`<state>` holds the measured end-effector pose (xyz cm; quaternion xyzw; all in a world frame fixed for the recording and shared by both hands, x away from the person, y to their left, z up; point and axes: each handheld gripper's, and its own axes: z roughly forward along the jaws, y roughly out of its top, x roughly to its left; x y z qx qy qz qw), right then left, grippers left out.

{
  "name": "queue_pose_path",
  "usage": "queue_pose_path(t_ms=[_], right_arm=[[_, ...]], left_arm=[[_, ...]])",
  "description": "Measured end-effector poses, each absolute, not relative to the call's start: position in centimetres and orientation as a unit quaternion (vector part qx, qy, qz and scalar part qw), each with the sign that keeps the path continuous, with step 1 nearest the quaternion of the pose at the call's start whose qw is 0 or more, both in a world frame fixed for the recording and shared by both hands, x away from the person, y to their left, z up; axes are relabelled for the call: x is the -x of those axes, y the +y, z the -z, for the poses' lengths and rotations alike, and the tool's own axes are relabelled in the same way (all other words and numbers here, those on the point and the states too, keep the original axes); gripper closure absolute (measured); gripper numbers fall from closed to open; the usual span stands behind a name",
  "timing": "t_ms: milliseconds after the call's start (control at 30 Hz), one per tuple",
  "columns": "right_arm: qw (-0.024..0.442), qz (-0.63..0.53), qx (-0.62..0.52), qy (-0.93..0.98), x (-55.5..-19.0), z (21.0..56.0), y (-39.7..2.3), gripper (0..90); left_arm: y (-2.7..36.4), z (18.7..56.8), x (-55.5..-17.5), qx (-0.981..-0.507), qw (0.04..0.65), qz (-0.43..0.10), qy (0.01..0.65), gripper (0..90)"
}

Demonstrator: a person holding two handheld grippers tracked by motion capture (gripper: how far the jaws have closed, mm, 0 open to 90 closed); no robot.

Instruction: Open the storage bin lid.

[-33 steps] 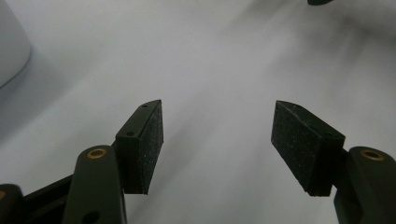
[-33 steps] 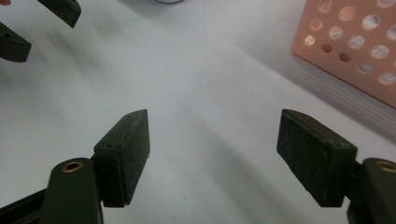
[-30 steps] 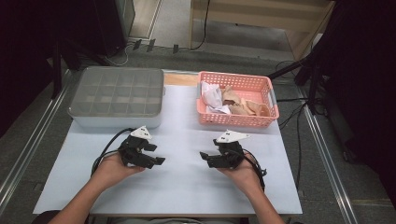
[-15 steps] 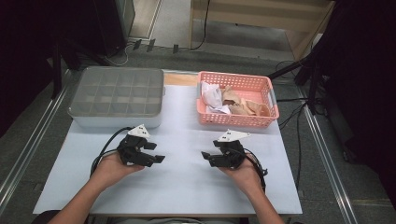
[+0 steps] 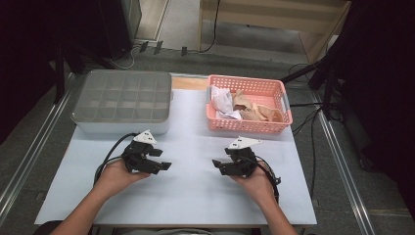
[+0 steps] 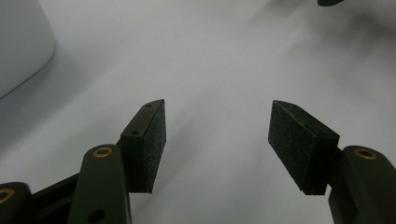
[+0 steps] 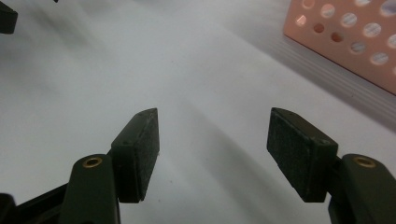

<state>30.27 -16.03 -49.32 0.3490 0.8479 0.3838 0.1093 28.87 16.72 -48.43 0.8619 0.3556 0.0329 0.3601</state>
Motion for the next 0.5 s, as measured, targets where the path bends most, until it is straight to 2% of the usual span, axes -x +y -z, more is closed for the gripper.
queue_pose_path(t_ms=[500], right_arm=[[0.109,-0.376,-0.339,0.855,-30.45,49.46,-15.76,37.1]], left_arm=[[17.04,48.58,-28.70,-0.860,0.360,-0.036,0.359,37.9]])
